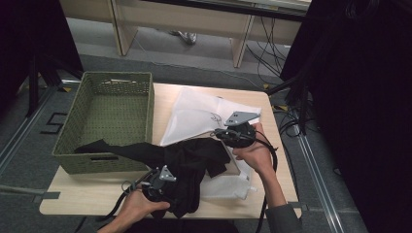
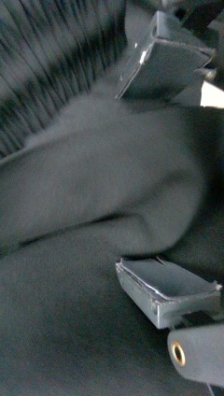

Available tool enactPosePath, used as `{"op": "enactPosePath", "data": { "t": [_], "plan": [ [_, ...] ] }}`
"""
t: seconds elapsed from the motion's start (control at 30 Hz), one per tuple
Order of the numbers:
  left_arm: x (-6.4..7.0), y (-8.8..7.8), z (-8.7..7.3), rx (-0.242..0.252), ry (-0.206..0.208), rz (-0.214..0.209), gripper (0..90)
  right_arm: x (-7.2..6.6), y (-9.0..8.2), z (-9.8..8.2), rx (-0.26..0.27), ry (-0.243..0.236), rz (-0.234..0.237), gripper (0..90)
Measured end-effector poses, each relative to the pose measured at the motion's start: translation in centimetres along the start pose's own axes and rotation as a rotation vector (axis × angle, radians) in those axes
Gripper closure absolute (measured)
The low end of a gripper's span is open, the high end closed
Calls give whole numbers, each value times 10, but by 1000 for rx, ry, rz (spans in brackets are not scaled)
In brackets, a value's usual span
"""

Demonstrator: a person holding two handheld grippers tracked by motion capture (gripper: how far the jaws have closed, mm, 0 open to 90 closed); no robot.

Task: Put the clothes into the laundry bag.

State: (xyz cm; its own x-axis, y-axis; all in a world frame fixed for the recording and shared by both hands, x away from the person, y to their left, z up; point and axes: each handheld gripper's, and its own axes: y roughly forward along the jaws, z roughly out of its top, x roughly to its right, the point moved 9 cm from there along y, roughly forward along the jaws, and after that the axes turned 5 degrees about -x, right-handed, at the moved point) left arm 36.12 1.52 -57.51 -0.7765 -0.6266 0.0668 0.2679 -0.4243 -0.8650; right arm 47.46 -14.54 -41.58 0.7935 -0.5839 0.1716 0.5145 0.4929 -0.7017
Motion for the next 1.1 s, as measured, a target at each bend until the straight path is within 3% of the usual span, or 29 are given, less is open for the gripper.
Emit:
{"op": "enactPosePath", "data": {
  "t": [0.03,0.07,0.1,0.13,0.2,0.27,0.37,0.4,0.43,0.47,0.5,0.57,0.6,0.63,0.7,0.83,0.87,0.93,0.97,1.0,1.03,1.1],
  "plan": [
    [-1,0,4,22,58,45,299,0,0,0,-4,-2,0,876],
    [-2,-1,8,24,97,48,421,-3,1,-1,-9,9,9,875],
    [-1,0,12,44,84,53,571,-3,1,-1,-10,7,10,876],
    [-3,0,14,36,124,66,680,-3,1,-1,-10,8,10,876],
    [-2,0,20,51,113,59,796,-4,2,-1,-13,-7,12,876],
    [-3,-6,31,74,112,39,816,-5,1,1,-9,-9,4,876],
    [-6,-21,61,164,80,51,820,-7,0,2,-9,2,17,876],
    [-8,-26,73,184,98,55,820,-7,0,2,-12,3,14,876],
    [-8,-30,87,210,74,50,821,-7,1,3,-8,-4,13,876],
    [-10,-29,107,234,50,46,821,-7,1,4,-4,-7,7,876],
    [-10,-29,107,234,50,46,821,-7,1,4,-4,-7,7,876],
    [-20,-22,127,258,23,84,821,-7,1,4,-4,-5,9,876],
    [-24,-15,135,276,-6,86,821,-8,-1,3,-9,21,9,876],
    [-27,-8,140,293,-45,86,820,-6,0,4,5,-9,15,877],
    [-31,5,145,302,-94,106,813,-6,-1,3,-4,1,17,876],
    [-29,26,144,285,-125,113,721,-4,0,1,-7,10,9,876],
    [-29,28,142,271,-104,111,686,-4,1,0,-8,9,10,876],
    [-27,28,136,256,-98,99,576,-4,1,-1,-11,13,13,876],
    [-22,25,132,244,-102,64,513,-4,1,-1,-11,13,16,876],
    [-19,23,129,233,-90,54,459,-4,1,-1,-12,20,23,876],
    [-15,16,124,225,-66,49,406,-5,0,-2,-19,21,20,876],
    [-11,2,116,228,-57,31,303,-3,0,-1,-4,8,14,876]
  ]
}}
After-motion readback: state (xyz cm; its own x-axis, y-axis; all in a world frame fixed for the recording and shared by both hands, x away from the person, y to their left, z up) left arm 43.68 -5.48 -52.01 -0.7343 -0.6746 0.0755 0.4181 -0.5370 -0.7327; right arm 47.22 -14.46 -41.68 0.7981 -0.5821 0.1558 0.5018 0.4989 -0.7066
